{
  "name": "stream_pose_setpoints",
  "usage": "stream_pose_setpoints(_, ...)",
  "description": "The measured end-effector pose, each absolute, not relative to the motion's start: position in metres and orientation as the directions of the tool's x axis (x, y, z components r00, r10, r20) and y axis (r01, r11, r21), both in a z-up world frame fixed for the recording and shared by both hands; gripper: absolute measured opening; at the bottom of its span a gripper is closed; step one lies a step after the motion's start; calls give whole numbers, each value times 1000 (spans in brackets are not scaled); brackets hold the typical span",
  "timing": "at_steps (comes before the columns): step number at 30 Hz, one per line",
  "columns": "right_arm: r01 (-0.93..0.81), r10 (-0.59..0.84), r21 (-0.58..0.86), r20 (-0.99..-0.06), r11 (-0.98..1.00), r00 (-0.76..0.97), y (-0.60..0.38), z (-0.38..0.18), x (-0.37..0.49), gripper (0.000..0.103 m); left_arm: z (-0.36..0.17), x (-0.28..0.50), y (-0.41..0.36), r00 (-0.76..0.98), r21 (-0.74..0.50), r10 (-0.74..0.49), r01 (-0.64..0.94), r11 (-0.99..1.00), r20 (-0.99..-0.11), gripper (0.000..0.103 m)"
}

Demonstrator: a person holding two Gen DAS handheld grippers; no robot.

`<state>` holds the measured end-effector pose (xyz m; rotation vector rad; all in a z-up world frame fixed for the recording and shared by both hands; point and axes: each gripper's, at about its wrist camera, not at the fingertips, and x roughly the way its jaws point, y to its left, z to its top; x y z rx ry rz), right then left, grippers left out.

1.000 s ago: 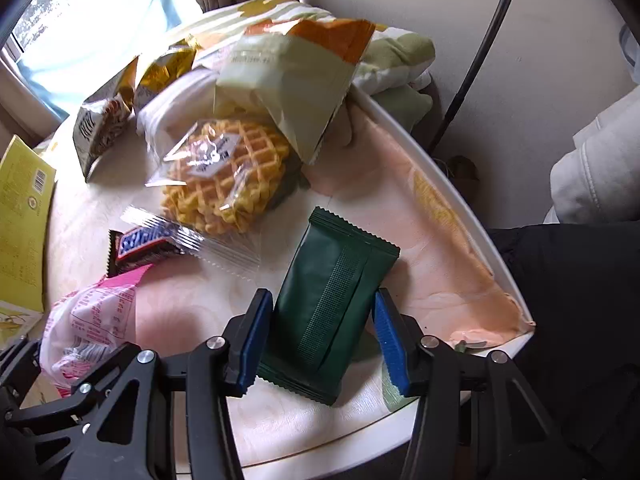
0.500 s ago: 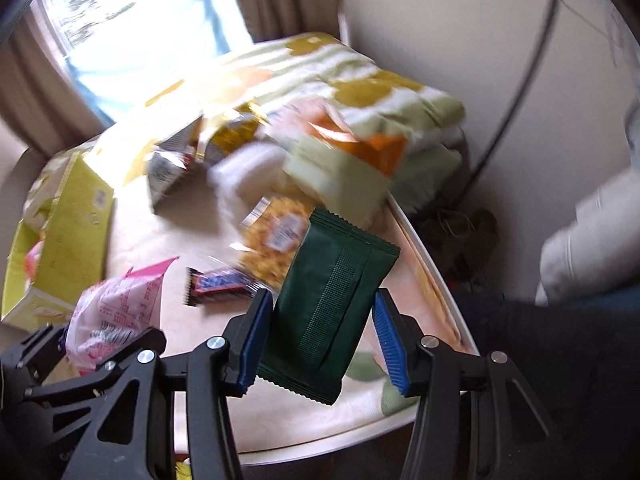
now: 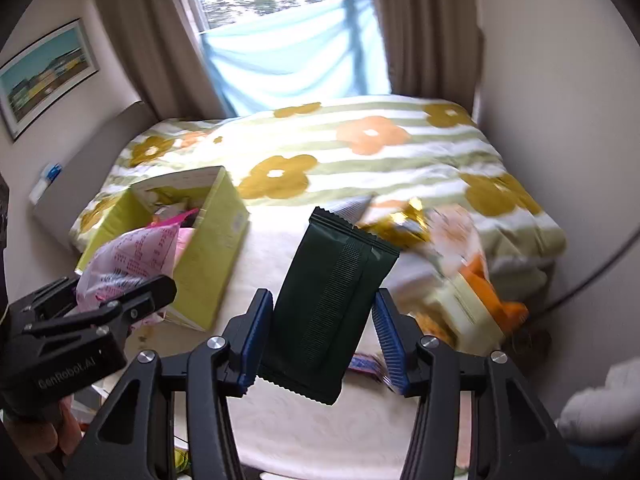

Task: Organize snacks
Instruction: 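Carry both packets over the yellow box and open left tool to drop bag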

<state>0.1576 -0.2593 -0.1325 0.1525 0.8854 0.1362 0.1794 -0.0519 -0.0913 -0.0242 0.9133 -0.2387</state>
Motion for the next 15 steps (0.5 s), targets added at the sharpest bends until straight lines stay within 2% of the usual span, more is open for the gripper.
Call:
stream_pose_setpoints(6, -179, 296, 237, -723, 955, 624, -198, -110, 201, 47, -75, 214, 23, 624, -110, -151, 103, 989, -767, 61)
stream_pose_setpoints(15, -246, 364, 269, -726, 931, 583, -99, -113, 266, 47, -102, 285, 132, 580, -93, -83, 13, 996, -810, 61)
